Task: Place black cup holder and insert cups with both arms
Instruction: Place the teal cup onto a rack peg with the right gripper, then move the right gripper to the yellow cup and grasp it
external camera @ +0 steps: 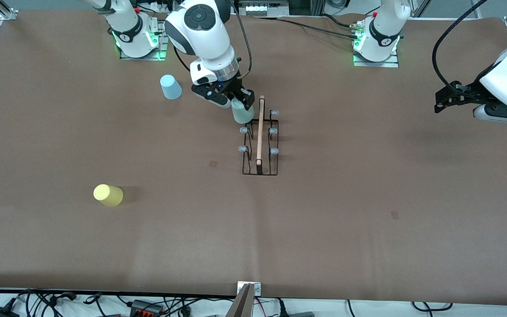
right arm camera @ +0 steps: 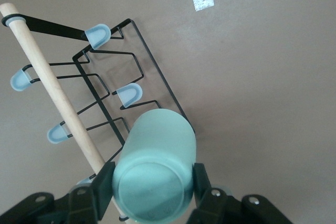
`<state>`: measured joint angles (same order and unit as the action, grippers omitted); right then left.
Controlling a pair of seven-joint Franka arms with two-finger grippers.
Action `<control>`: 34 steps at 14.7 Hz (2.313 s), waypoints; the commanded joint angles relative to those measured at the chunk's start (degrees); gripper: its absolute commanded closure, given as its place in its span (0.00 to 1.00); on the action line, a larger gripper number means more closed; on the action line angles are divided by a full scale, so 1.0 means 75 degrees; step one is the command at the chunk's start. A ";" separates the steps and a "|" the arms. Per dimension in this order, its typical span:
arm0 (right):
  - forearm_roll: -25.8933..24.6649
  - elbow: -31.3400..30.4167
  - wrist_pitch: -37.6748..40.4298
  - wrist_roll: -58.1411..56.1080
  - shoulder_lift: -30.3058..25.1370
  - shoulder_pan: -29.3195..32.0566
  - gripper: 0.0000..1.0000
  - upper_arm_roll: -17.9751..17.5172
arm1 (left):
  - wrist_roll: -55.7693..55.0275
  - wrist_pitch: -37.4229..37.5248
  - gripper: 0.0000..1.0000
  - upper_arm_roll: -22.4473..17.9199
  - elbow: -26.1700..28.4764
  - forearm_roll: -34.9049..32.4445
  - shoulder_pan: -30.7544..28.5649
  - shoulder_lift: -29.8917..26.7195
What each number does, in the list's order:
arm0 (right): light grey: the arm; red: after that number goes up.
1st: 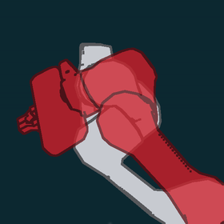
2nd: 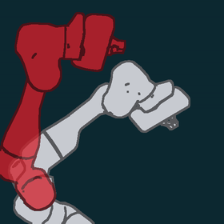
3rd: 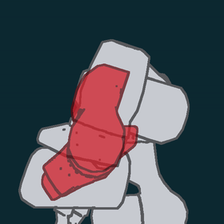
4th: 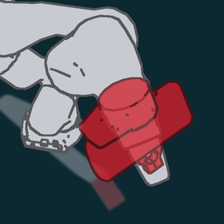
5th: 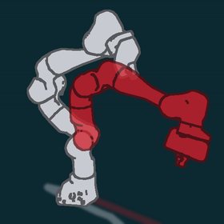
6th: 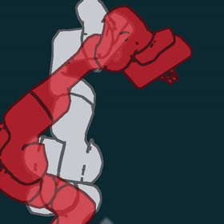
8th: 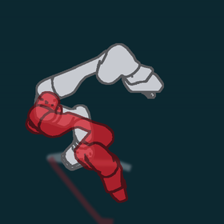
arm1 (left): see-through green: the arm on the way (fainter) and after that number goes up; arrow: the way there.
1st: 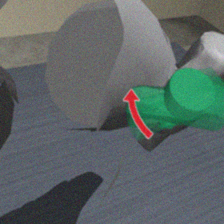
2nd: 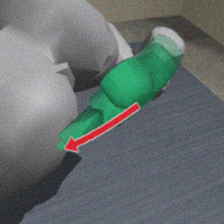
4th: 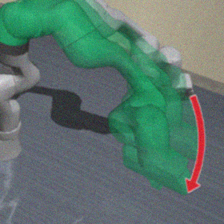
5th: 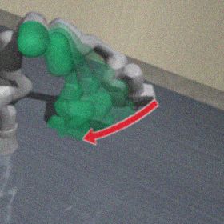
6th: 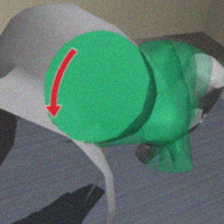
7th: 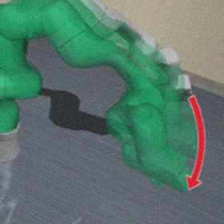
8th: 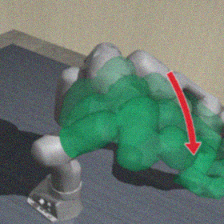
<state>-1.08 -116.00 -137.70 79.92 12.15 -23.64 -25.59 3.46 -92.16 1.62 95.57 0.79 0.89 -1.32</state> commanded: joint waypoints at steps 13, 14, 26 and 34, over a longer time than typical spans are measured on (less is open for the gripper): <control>-0.0126 0.0887 0.1153 -0.1512 -0.0085 0.0971 0.00 0.0165 | 0.0195 0.0053 0.00 -0.0052 -0.0075 0.0175 0.0022 0.0000; -0.0114 0.0969 0.1388 -0.2015 -0.0108 0.1216 0.00 0.0224 | 0.0195 0.0053 0.00 -0.0052 -0.0075 0.0164 0.0022 0.0000; -0.0173 0.0900 0.1544 -0.9282 0.0266 0.3304 0.00 0.2472 | 0.0183 0.0053 0.00 -0.0052 -0.0075 0.0164 0.0022 0.0000; -0.0208 0.0900 -0.0270 -0.9963 0.1577 0.3621 0.00 0.3142 | 0.0183 0.0053 0.00 -0.0052 -0.0086 0.0164 0.0022 0.0000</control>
<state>-2.06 -109.51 -135.45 7.64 21.31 3.30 -3.00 3.64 -92.15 1.60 95.56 0.80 0.89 -1.32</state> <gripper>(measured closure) 0.000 0.000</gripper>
